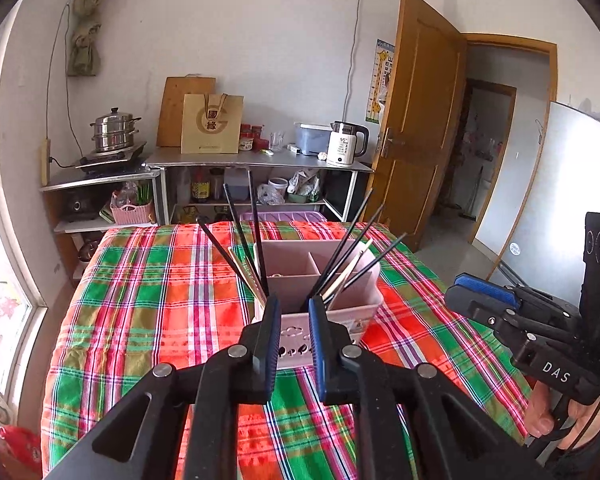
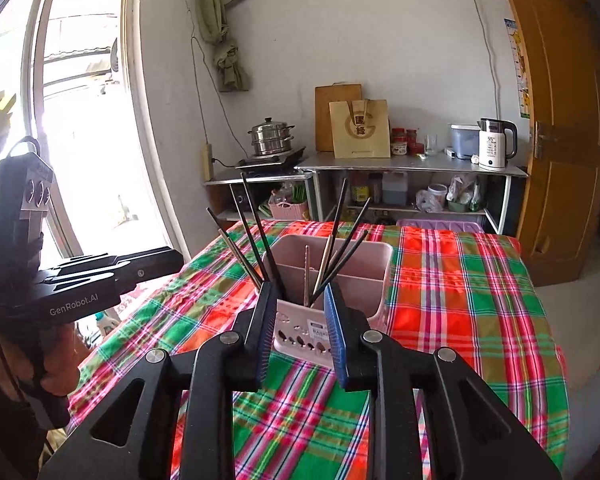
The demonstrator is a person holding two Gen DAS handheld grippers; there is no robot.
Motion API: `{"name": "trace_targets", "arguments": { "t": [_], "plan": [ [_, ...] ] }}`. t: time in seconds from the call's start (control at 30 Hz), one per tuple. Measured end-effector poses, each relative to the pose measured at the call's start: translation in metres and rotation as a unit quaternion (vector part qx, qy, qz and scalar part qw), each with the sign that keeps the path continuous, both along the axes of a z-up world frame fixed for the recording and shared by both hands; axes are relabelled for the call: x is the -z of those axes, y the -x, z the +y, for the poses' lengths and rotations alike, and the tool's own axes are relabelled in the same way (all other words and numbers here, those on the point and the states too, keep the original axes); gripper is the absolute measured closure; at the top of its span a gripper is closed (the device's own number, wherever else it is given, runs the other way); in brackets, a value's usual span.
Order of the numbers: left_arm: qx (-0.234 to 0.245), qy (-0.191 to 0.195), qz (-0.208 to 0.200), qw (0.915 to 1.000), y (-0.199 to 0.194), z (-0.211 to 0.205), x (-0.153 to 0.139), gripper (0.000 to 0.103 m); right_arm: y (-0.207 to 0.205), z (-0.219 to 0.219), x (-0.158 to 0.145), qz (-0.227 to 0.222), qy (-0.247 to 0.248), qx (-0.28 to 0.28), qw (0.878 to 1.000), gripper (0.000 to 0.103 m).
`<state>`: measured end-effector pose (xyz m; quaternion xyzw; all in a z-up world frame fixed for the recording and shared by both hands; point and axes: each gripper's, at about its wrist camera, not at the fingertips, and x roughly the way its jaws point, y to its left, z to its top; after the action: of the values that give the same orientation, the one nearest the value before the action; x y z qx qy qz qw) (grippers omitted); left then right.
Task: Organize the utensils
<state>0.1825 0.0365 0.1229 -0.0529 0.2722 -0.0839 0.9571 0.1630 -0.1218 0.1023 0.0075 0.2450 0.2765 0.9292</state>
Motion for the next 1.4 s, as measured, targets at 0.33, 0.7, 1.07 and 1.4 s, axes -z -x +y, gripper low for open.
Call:
{"name": "trace_targets", "arguments": {
  "t": [0.33,0.7,1.07,1.4],
  "plan": [
    [0.0,-0.003,-0.01,0.9999,0.054,-0.027,0.021,0.088,0.044,-0.014,0.013,-0.009,0.002,-0.003,1.0,0.076],
    [-0.02,-0.014,-0.013,0.9996,0.099,-0.037,0.048,0.081,0.088,-0.021,0.038,-0.01,0.008,0.008,1.0,0.067],
    [-0.003,-0.029,-0.026,0.9993,0.144,-0.053,0.069,0.081,0.131,-0.021,0.059,-0.018,0.02,0.017,0.999,0.062],
    [-0.004,-0.038,-0.045,0.9982,0.168,-0.058,0.075,0.081,0.153,-0.026,0.07,-0.03,0.017,0.041,0.999,0.061]
  ]
}}
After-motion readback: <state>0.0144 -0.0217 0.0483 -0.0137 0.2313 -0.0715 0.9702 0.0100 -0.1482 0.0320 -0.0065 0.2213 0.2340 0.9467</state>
